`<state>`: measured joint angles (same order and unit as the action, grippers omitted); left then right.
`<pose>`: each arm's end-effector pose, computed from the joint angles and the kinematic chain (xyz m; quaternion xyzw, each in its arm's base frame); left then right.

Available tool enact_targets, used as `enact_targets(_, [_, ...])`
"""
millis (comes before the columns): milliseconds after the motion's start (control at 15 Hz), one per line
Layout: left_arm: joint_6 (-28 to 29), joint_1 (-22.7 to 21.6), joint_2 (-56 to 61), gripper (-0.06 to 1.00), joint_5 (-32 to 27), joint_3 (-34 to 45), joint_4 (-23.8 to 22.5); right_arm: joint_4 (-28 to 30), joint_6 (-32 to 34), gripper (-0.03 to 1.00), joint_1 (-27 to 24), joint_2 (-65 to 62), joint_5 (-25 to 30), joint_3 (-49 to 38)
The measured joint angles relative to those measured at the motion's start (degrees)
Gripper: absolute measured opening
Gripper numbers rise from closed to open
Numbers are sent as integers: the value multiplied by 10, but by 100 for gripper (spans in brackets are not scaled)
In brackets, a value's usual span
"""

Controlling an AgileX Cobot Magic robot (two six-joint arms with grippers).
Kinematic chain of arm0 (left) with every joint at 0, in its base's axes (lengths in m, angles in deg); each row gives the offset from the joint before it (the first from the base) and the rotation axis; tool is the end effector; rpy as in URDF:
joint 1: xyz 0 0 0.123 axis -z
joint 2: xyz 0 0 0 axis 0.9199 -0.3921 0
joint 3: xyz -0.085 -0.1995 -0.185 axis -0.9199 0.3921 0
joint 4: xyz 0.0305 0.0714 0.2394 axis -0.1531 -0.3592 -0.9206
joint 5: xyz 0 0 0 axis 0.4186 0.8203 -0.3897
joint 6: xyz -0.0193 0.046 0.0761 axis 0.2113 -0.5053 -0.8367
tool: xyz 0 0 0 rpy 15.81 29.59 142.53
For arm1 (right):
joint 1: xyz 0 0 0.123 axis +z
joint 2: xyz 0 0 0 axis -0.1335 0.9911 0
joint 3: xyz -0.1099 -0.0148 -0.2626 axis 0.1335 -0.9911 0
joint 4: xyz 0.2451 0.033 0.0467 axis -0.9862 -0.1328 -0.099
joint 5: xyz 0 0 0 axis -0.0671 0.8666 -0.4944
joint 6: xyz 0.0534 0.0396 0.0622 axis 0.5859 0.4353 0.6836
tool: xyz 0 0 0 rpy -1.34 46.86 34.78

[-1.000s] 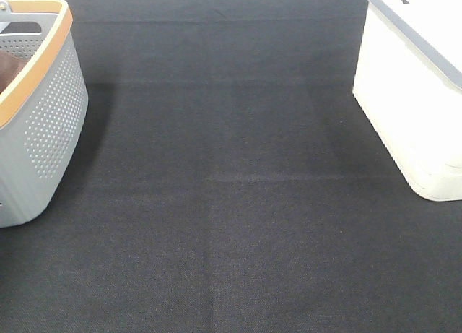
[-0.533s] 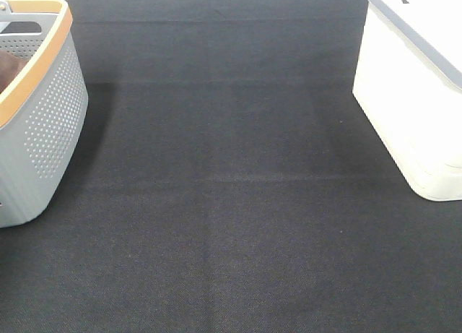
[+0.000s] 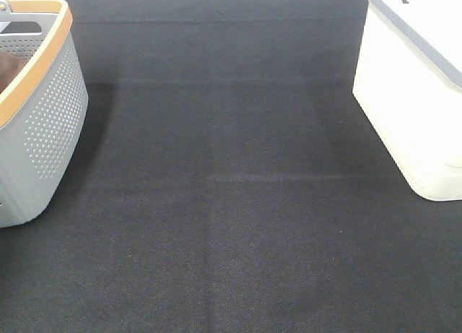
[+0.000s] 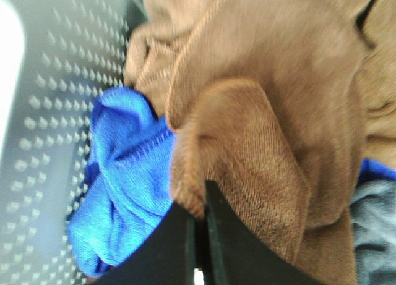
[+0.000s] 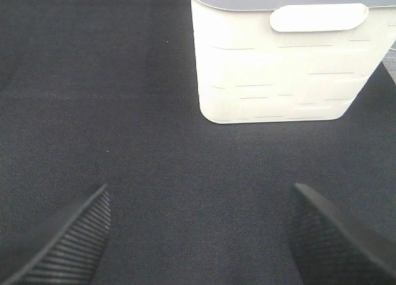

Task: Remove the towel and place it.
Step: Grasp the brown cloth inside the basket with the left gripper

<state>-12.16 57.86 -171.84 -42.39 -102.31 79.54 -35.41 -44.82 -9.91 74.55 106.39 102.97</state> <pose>0.4663 0.0842 0.2640 -0.1279 0.9717 0.0604 0.1891 -0.0062 0.0080 0.2777 -0.0111 0.8514 0.0231 0.5238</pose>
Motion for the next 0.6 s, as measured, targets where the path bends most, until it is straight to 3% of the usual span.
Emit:
enact_targets(267, [-2,0,3,0,-36,-83,5,0,0,74,0,0,0,0])
enact_targets(600, [-19,0,73,0,-39,-91,64,-1,0,74,0,0,0,0])
